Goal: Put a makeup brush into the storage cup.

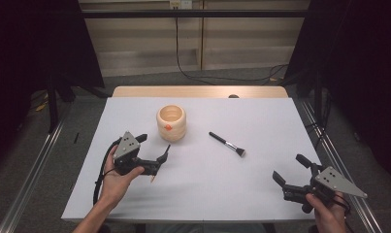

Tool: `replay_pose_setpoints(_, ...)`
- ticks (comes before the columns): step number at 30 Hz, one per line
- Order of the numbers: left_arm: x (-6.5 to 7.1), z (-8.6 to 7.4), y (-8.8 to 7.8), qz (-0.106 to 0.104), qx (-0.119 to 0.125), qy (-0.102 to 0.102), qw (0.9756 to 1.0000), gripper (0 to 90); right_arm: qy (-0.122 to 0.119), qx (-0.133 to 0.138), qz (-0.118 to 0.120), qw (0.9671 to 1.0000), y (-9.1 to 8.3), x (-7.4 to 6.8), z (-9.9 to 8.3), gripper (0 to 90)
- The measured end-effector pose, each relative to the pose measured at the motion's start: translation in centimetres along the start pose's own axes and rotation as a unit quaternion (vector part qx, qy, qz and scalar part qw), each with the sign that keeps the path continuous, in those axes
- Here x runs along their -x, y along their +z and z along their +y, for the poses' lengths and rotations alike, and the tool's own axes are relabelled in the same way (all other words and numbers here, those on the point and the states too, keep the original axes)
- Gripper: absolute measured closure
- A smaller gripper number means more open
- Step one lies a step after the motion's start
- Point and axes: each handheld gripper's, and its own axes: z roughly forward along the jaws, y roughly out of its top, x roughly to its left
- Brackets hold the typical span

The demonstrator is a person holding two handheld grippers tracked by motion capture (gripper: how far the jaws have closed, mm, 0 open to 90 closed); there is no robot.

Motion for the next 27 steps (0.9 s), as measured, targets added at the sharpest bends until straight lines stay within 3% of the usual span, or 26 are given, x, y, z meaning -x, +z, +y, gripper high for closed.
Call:
replay_pose_setpoints(7,-0.8,0.5,0.9,-0.009,-0.041,-0.003,0.9991,2.4,0.0,-0.002,0.001,1.0,0.0,0.0,0.0,2.2)
replay_pose_setpoints(9,-0.9,0.6,1.1,0.002,-0.045,-0.006,0.999,2.4,0.0,-0.002,0.001,1.0,0.0,0.0,0.0,2.2)
replay_pose_setpoints(11,-1.0,0.8,1.3,0.002,-0.065,-0.007,0.9979,2.9,-0.001,-0.003,0.001,1.0,0.0,0.0,0.0,2.2)
replay_pose_setpoints(13,-1.0,1.0,1.7,-0.008,-0.103,-0.007,0.9947,3.2,-0.001,-0.004,0.001,1.0,0.0,0.0,0.0,2.2)
replay_pose_setpoints(18,-1.3,1.3,2.4,-0.026,-0.144,-0.02,0.9891,5.2,-0.001,-0.006,0.003,1.0,0.0,-0.1,-0.1,2.2)
replay_pose_setpoints(25,-1.6,1.2,3.9,-0.027,-0.221,-0.008,0.9749,5.4,-0.002,-0.012,0.008,0.9999,-0.1,-0.1,-0.1,2.2)
replay_pose_setpoints(27,-1.5,1.3,4.1,-0.024,-0.223,-0.011,0.9744,5.3,-0.001,-0.012,0.01,0.9999,-0.1,-0.1,-0.1,2.2)
